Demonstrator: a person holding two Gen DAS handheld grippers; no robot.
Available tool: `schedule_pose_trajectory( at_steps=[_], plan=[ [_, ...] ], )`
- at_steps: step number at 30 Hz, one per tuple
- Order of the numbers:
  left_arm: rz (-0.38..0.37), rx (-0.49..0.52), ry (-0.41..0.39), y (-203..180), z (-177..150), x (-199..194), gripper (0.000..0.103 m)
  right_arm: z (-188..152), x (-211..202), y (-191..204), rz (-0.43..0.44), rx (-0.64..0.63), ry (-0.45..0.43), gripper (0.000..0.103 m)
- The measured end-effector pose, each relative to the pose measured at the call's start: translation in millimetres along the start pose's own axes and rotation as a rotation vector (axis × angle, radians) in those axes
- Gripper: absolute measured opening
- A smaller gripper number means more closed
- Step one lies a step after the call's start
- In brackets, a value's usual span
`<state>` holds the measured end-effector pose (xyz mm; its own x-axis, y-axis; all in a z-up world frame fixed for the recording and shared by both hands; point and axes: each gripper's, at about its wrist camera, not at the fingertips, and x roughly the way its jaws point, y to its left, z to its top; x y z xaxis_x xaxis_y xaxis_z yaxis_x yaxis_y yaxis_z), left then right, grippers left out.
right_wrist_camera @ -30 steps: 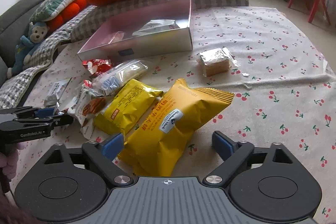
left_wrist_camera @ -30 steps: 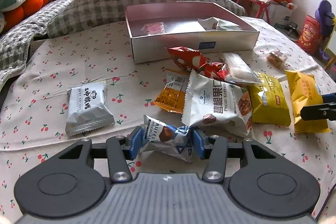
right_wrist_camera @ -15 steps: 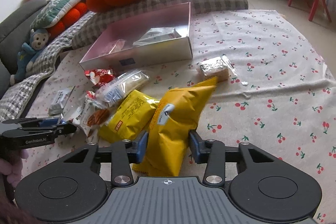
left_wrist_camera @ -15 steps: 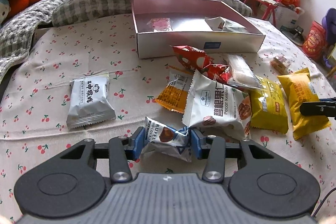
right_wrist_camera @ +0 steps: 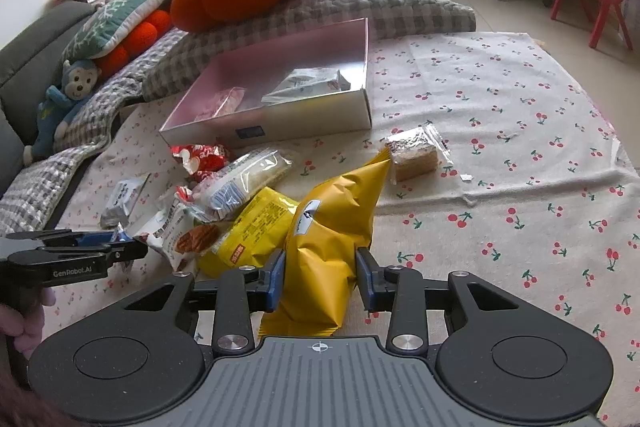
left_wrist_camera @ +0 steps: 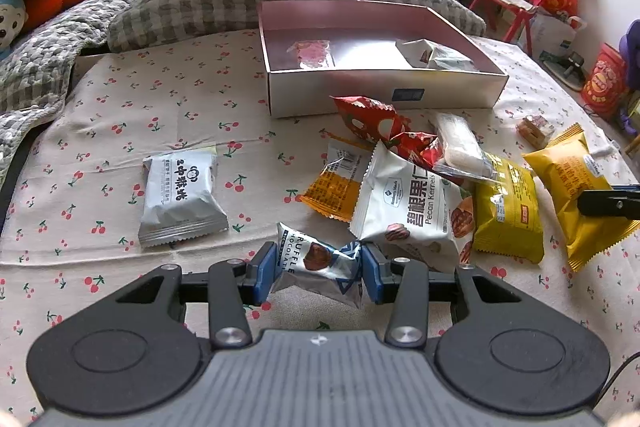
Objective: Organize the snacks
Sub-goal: 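Carry both snacks into the box and open both tools to release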
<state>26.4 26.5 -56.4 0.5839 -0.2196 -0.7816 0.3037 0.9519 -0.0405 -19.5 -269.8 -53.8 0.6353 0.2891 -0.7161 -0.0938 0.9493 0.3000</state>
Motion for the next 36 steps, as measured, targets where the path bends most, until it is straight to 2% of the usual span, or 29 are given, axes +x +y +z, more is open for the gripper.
schedule_pose_trajectory(
  at_steps=[10,23,36],
  plan=[
    [0.019,-0.03,-0.024,6.9,9.8,-9.3,0.04,17.6,-13.5,-1.4,0.0,0.031,-0.047,0.035],
    [-0.011,-0.097,-0.124,7.8,43.2,-24.9,0.04,58.1,-20.1,13.2,-0.001,0.076,-0.085,0.035],
    [-0.022,-0.143,-0.16,-4.1,82.7,-4.2,0.04,98.4,-5.2,27.6,-0.017,0.136,-0.132,0.035]
  ],
)
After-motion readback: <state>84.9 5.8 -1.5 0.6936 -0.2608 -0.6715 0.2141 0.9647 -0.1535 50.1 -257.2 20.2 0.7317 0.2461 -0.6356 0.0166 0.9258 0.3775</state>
